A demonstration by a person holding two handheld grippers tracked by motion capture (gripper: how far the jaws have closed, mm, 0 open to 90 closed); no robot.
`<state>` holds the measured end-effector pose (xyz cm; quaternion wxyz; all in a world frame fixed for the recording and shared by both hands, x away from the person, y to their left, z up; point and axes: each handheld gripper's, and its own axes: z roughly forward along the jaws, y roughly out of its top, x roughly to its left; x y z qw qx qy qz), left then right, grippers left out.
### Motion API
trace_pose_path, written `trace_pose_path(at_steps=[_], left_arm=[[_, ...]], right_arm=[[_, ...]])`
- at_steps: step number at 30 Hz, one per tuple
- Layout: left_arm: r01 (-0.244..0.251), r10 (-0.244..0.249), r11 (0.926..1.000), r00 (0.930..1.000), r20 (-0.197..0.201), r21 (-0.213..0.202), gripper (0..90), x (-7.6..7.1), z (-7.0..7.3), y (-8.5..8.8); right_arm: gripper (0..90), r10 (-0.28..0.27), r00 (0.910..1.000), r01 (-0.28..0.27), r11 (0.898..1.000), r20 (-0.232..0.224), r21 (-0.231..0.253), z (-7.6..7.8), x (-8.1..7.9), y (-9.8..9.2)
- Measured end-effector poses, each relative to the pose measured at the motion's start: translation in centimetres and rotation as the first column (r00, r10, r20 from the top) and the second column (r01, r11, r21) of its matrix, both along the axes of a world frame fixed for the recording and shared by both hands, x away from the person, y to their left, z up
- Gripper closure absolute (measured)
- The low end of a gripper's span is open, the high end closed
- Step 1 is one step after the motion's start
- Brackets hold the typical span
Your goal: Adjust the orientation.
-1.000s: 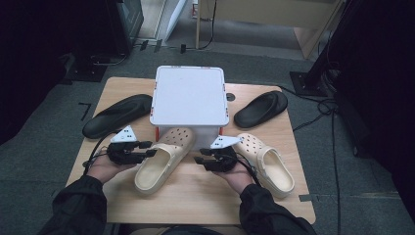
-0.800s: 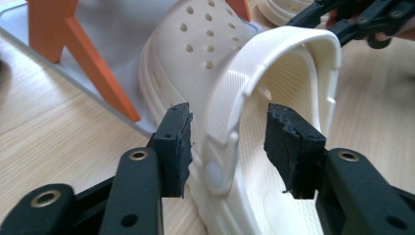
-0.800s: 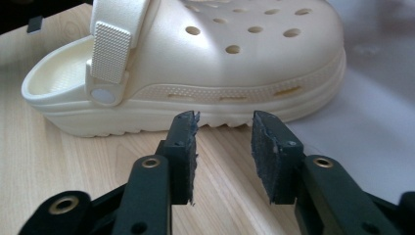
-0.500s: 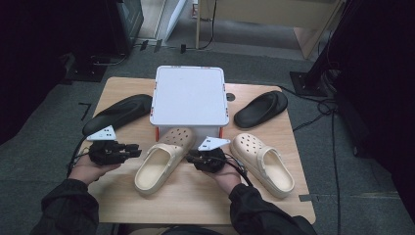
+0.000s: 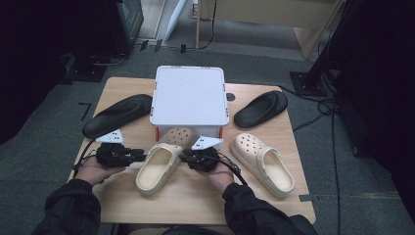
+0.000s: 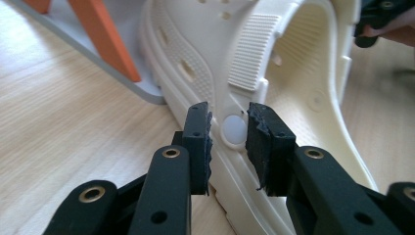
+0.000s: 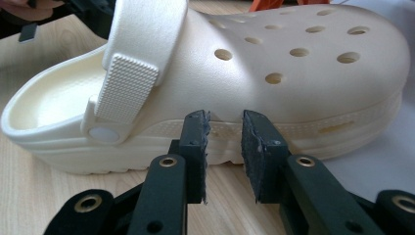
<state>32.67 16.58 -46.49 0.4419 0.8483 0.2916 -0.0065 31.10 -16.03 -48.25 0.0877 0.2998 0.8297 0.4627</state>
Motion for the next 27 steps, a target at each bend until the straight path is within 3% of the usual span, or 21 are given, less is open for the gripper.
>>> trace_pose_path(at_steps=[3,5,6,9,13,20,21,25,27], left_arm=[[0.050,-0.051,0.9982,0.9982,-0.032,-0.033,67.9,-0.2,-0.1,-0.5],[0.055,-0.055,0.9983,0.9984,0.010,0.018,63.7,-0.6,0.0,-1.4],[0.053,-0.053,0.9985,0.9986,0.008,0.016,62.9,-0.6,0.0,-1.5],[0.034,-0.036,0.9973,0.9987,-0.036,-0.066,66.8,-0.2,0.2,-1.1],[0.040,-0.042,0.9962,0.9986,-0.033,-0.077,67.2,-0.4,0.3,-1.2],[0.041,-0.042,0.9983,0.9991,-0.007,-0.042,67.4,-0.6,0.5,-1.4],[0.037,-0.036,0.9988,0.9992,0.015,-0.032,67.6,-0.6,0.6,-1.2],[0.007,-0.006,0.9989,0.9996,0.029,-0.046,68.0,-0.5,1.0,-0.3],[-0.001,0.002,0.9998,0.9995,0.032,-0.021,69.1,-0.5,0.9,0.2]], right_arm=[[71.3,0.000,0.9999,0.000,1.000,0.011,-0.008,0.1,0.1,-0.1],[71.3,0.000,1.0000,0.000,1.000,0.009,-0.001,0.2,0.2,0.0],[71.3,-0.001,1.0000,0.001,1.000,0.009,-0.004,0.2,0.3,0.0],[70.2,-0.004,1.0000,0.004,1.000,0.002,0.003,0.1,0.4,-0.2],[70.2,-0.005,1.0000,0.005,1.000,0.001,-0.005,0.2,0.5,-0.2],[70.9,-0.040,0.9992,0.040,0.999,0.008,-0.002,0.2,1.1,-0.2],[71.0,-0.043,0.9991,0.043,0.999,0.007,-0.001,0.1,1.1,-0.2],[71.1,-0.038,0.9993,0.038,0.999,-0.006,-0.005,0.1,1.0,-0.3],[71.1,-0.031,0.9995,0.031,1.000,-0.008,-0.004,0.2,0.8,-0.2]])
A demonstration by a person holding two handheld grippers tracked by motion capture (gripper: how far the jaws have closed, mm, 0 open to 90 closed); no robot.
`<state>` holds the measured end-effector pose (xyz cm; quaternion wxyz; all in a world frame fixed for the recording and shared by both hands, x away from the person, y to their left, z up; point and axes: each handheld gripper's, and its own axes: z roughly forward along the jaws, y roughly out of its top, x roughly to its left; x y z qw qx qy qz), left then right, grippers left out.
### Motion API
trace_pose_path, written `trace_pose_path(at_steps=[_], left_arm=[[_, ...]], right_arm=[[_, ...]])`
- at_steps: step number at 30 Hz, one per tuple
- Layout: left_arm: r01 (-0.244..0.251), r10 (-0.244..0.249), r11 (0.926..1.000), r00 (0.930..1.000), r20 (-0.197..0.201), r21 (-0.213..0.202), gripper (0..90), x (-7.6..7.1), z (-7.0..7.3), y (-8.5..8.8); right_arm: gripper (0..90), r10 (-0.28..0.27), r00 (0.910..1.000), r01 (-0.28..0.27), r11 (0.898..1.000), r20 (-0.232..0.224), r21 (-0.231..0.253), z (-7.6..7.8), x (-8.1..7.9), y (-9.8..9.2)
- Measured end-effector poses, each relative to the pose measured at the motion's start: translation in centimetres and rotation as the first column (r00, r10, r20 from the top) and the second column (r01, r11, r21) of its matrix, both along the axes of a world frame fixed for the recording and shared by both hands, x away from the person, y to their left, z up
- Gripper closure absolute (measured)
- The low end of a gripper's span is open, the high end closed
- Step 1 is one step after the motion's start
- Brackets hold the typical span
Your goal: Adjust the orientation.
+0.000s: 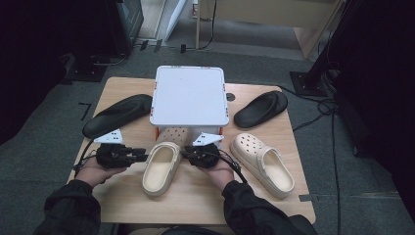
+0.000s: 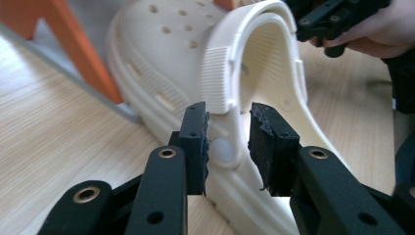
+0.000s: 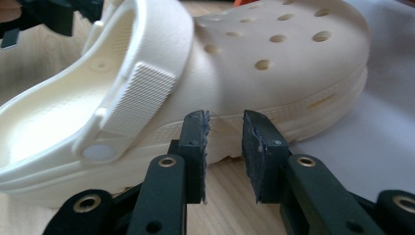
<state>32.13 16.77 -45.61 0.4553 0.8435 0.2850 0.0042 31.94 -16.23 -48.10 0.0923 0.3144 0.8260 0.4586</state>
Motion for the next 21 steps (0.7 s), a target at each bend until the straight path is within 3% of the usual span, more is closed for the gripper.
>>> trace_pose_path(at_steps=[4,7,15,17,19,21], left_arm=[[-0.002,0.003,0.9993,0.9991,-0.042,0.038,71.4,0.2,-0.8,0.4],[0.041,-0.037,0.9967,0.9974,-0.061,0.070,71.4,0.3,-1.4,-0.6],[0.046,-0.044,0.9983,0.9976,-0.054,0.036,74.8,-0.1,-1.2,-1.2],[0.079,-0.079,0.9968,0.9935,-0.083,0.008,74.3,-0.2,-1.3,-1.5],[0.089,-0.087,0.9957,0.9947,-0.055,0.027,72.2,-0.4,-1.1,-2.0],[0.090,-0.089,0.9956,0.9945,-0.056,0.025,71.4,-0.4,-1.1,-2.2]], right_arm=[[71.0,0.001,1.0000,-0.001,1.000,0.009,0.004,0.0,0.0,0.2],[71.0,-0.005,1.0000,0.005,1.000,0.006,0.003,0.0,0.2,0.1],[71.1,-0.011,0.9999,0.011,1.000,0.000,0.013,0.0,0.6,0.0],[71.1,-0.014,0.9999,0.014,1.000,0.006,0.012,0.0,0.7,0.0],[71.3,-0.018,0.9998,0.018,1.000,0.011,0.011,0.1,0.8,-0.1],[71.2,-0.031,0.9994,0.031,0.999,0.018,0.013,0.2,1.0,-0.2]])
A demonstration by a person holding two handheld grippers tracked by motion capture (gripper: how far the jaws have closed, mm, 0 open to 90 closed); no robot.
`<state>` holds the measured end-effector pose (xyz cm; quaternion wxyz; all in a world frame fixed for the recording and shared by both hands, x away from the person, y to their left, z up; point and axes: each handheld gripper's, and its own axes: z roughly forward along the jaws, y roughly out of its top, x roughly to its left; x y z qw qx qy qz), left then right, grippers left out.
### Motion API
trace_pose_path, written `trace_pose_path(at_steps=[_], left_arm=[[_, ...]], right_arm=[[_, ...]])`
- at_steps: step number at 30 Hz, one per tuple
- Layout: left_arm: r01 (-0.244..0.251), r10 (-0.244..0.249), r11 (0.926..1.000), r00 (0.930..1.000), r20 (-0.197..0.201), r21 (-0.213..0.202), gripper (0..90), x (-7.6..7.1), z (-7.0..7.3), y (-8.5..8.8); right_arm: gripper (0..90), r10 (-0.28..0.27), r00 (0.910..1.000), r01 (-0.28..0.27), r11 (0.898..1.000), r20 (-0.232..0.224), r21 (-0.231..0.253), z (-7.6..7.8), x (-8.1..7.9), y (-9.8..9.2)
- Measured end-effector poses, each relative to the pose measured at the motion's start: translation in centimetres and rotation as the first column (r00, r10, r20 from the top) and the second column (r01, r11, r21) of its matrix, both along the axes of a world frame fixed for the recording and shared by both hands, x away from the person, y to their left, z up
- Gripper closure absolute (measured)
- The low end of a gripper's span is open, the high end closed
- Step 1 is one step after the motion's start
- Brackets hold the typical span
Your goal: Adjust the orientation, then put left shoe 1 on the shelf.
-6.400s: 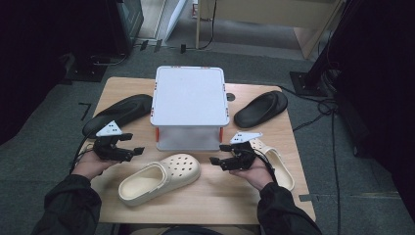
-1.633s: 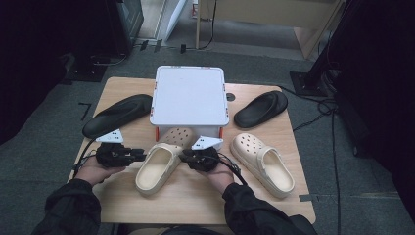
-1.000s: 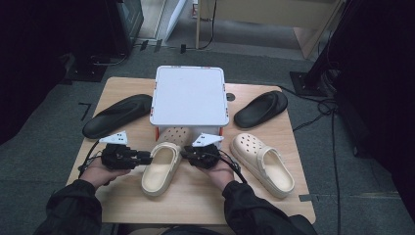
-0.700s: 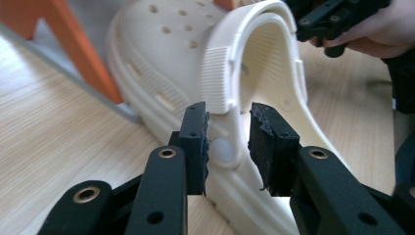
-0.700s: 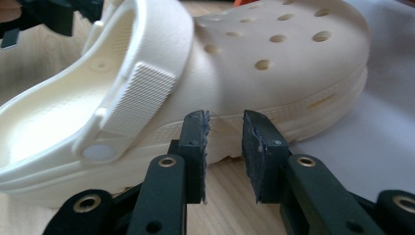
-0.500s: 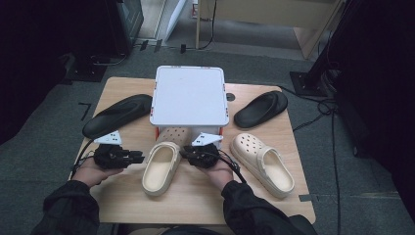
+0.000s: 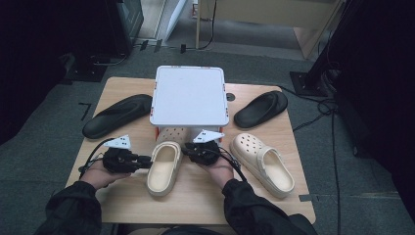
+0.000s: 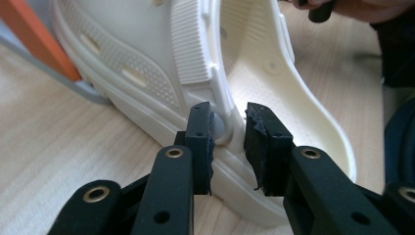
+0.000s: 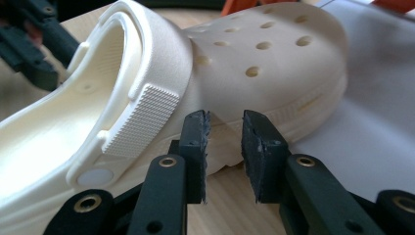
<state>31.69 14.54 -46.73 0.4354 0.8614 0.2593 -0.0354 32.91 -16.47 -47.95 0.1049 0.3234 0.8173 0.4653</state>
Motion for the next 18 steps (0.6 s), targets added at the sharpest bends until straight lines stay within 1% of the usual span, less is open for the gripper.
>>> trace_pose_path(at_steps=[3,5,8,9,11,12,14,15,18], left_arm=[[0.006,-0.006,0.9999,0.9999,-0.009,-0.008,70.2,0.1,0.0,-0.3],[0.002,-0.002,1.0000,1.0000,0.001,-0.006,67.4,0.2,0.1,-0.2],[-0.017,0.017,0.9995,0.9998,0.013,-0.025,63.5,0.2,0.5,0.1],[-0.032,0.033,0.9987,0.9993,0.017,-0.040,62.7,0.3,0.6,0.4],[-0.048,0.049,0.9978,0.9986,0.021,-0.045,60.8,0.4,0.9,0.8],[-0.062,0.063,0.9970,0.9976,0.029,-0.047,59.4,0.4,1.0,1.0],[-0.079,0.081,0.9949,0.9963,0.030,-0.063,57.4,0.6,1.3,1.3],[-0.091,0.093,0.9936,0.9951,0.033,-0.067,56.7,0.7,1.4,1.4],[-0.105,0.108,0.9928,0.9933,0.042,-0.058,52.4,0.9,1.9,1.5]], right_arm=[[70.9,-0.008,0.9999,0.008,1.000,-0.009,0.013,-0.1,0.2,-0.3],[69.7,-0.014,0.9998,0.014,1.000,-0.011,0.018,-0.1,0.3,-0.4],[67.9,-0.020,0.9996,0.020,1.000,-0.018,0.009,-0.1,0.1,-0.5],[67.2,-0.017,0.9996,0.017,1.000,-0.024,0.009,-0.1,0.1,-0.5],[65.9,-0.013,0.9992,0.013,1.000,-0.038,0.012,0.0,-0.1,-0.6],[65.4,-0.008,0.9992,0.009,1.000,-0.039,0.014,0.0,-0.2,-0.6],[64.1,-0.001,0.9987,0.002,1.000,-0.051,0.010,0.1,-0.5,-0.6],[64.0,0.001,0.9989,-0.001,1.000,-0.047,0.009,0.1,-0.6,-0.6],[62.4,0.007,0.9976,-0.006,1.000,-0.068,0.012,0.3,-1.0,-0.9]])
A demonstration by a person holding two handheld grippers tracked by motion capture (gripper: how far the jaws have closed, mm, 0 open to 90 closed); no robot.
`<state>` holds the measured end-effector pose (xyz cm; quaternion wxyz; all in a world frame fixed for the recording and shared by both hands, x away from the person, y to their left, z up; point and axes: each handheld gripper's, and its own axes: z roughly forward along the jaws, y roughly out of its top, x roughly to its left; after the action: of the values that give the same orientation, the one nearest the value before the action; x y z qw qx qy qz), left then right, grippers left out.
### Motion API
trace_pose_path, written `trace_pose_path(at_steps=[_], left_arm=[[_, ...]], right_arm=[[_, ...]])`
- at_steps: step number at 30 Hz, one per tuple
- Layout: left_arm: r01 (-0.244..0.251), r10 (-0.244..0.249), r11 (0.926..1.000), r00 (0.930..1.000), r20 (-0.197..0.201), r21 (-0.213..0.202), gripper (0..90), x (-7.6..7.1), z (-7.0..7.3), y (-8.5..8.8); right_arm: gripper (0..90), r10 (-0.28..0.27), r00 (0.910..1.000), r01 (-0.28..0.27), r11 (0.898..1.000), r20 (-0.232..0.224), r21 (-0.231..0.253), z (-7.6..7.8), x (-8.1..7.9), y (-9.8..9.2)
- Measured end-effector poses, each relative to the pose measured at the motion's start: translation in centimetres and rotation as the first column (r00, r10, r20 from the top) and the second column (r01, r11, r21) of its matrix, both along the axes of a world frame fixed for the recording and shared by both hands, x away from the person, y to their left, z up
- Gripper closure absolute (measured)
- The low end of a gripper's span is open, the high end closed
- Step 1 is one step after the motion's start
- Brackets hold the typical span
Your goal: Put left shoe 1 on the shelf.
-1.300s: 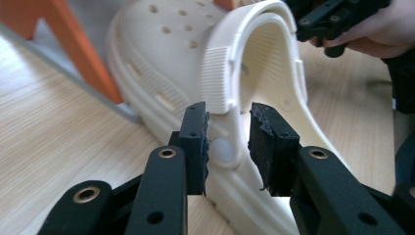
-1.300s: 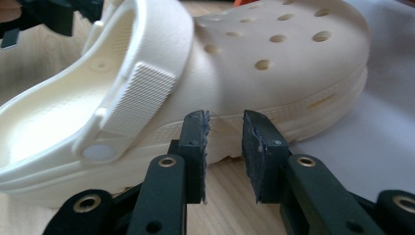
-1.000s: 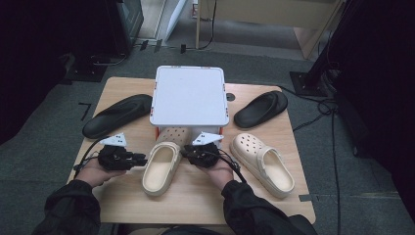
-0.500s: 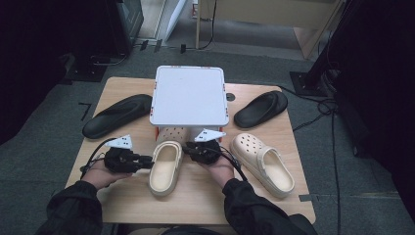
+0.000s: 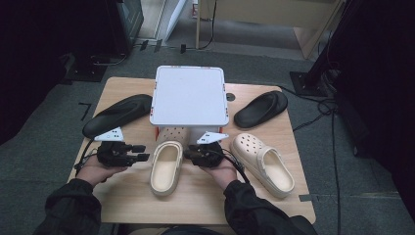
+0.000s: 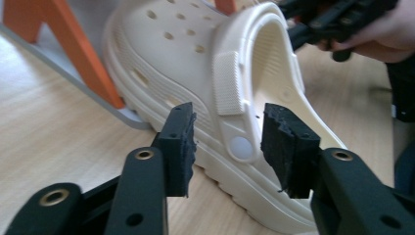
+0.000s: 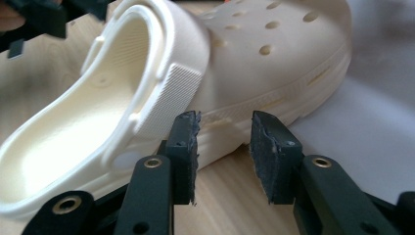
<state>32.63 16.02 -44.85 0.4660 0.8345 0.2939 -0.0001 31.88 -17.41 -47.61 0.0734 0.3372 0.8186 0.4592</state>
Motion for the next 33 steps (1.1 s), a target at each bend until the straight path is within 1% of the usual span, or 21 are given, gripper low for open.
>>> trace_pose_path(at_steps=[2,5,7,9,10,12,15,17,20,22,24,27,29,31,32,33], left_arm=[[0.001,-0.001,1.0000,0.9999,0.012,-0.002,52.5,0.2,0.3,0.0],[-0.009,0.009,0.9998,0.9999,0.012,-0.015,53.3,0.6,1.0,0.3],[-0.018,0.018,0.9995,0.9997,0.018,-0.025,54.3,0.8,1.5,0.5],[-0.025,0.026,0.9993,0.9994,0.022,-0.026,54.9,1.0,2.1,0.7],[-0.024,0.024,0.9992,0.9995,0.019,-0.032,55.4,1.2,2.4,0.8],[-0.017,0.017,0.9994,0.9996,0.024,-0.030,56.8,1.5,3.0,0.9],[-0.007,0.008,0.9996,0.9995,0.031,-0.028,57.9,1.9,3.9,0.9],[0.003,-0.002,0.9996,0.9990,0.044,-0.027,59.0,2.2,4.6,0.7],[0.012,-0.011,0.9997,0.9982,0.059,-0.019,61.1,2.7,5.4,0.7],[0.010,-0.008,0.9996,0.9975,0.070,-0.026,62.2,3.1,6.1,0.6],[0.005,-0.002,0.9997,0.9963,0.086,-0.025,63.8,3.6,6.9,0.5],[0.011,-0.009,0.9997,0.9939,0.110,-0.021,65.5,4.5,8.2,-0.1],[0.020,-0.018,0.9996,0.9925,0.121,-0.020,66.1,4.9,8.7,-0.6],[0.029,-0.028,0.9996,0.9913,0.128,-0.007,66.6,5.5,9.0,-1.2],[0.035,-0.035,0.9994,0.9908,0.131,-0.004,66.9,5.8,9.1,-1.5],[0.038,-0.037,0.9993,0.9901,0.135,-0.001,66.9,6.0,9.1,-1.7]], right_arm=[[62.6,0.010,0.9999,-0.010,1.000,-0.009,-0.001,0.3,-0.4,-0.3],[62.4,0.020,0.9997,-0.020,1.000,-0.011,0.001,0.7,-0.9,-0.6],[60.5,0.028,0.9994,-0.028,1.000,-0.022,0.008,1.0,-1.4,-0.8],[58.7,0.035,0.9991,-0.035,0.999,-0.022,0.016,1.4,-1.8,-1.0],[57.7,0.036,0.9991,-0.035,0.999,-0.024,0.021,1.5,-2.1,-1.0],[56.0,0.035,0.9989,-0.034,0.999,-0.032,0.032,1.7,-2.6,-1.2],[54.6,0.037,0.9989,-0.036,0.999,-0.029,0.023,1.8,-3.1,-1.0],[54.9,0.051,0.9985,-0.050,0.999,-0.021,0.011,1.8,-3.5,-0.7],[58.0,0.072,0.9972,-0.072,0.997,-0.019,-0.003,1.8,-4.0,-0.3],[59.5,0.088,0.9960,-0.088,0.996,-0.018,-0.009,1.8,-4.2,-0.1],[61.9,0.101,0.9948,-0.101,0.995,-0.015,-0.012,1.9,-4.5,0.0],[64.0,0.114,0.9934,-0.114,0.993,-0.013,-0.005,2.0,-4.7,0.3],[65.3,0.122,0.9925,-0.122,0.992,-0.007,-0.006,2.0,-4.8,0.5],[65.5,0.123,0.9924,-0.123,0.992,-0.001,-0.008,2.1,-5.0,0.7],[65.0,0.119,0.9929,-0.119,0.993,-0.001,-0.002,2.1,-5.1,0.8],[62.4,0.114,0.9934,-0.114,0.993,0.006,0.000,2.2,-5.1,0.9]])
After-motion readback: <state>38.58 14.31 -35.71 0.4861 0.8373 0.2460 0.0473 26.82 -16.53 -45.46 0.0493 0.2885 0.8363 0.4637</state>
